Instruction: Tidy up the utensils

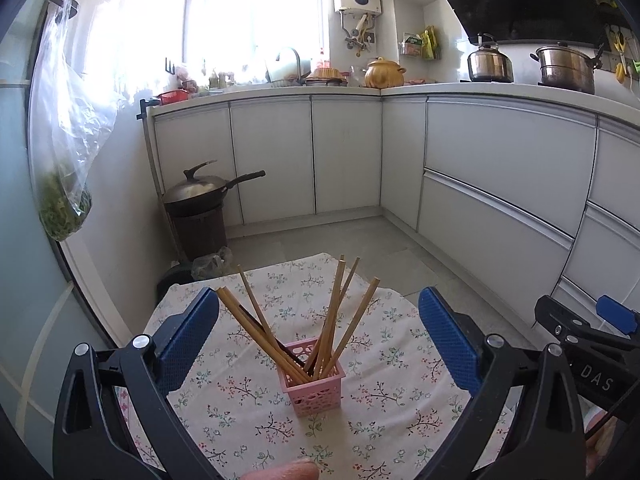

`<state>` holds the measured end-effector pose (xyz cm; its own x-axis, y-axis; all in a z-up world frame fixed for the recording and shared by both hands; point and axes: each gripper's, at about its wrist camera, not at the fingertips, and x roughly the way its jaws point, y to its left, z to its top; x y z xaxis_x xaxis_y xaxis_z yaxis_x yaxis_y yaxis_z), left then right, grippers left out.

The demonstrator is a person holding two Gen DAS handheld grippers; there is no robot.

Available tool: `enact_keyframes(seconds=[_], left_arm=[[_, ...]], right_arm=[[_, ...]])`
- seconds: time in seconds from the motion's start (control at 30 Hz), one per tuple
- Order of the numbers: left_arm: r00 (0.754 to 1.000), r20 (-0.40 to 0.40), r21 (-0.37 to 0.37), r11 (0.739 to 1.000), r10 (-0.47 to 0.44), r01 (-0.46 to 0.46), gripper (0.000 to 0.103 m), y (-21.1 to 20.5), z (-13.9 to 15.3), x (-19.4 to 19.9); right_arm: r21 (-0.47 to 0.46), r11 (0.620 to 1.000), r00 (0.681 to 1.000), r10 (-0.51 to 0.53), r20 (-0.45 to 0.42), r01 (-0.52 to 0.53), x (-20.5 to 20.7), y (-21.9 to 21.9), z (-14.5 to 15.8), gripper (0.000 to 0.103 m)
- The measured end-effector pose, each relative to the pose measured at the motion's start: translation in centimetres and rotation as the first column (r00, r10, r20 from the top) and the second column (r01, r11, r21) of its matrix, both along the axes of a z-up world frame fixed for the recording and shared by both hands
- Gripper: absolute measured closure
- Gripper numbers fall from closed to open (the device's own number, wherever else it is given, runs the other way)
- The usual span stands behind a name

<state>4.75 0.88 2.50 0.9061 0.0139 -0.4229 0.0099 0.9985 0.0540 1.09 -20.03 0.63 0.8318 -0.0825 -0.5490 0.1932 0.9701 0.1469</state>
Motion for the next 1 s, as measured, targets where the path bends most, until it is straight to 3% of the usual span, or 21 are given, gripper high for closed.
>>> enact_keyframes(seconds=[1.0], left_arm=[[0.999,-0.046,0.0,1.0,0.011,-0.011,0.007,0.21,-0.98,0.95]], right_arm=[[0.019,1.0,0.999,0.005,-0.046,-0.005,0.85,0.01,-0.95,0.007]])
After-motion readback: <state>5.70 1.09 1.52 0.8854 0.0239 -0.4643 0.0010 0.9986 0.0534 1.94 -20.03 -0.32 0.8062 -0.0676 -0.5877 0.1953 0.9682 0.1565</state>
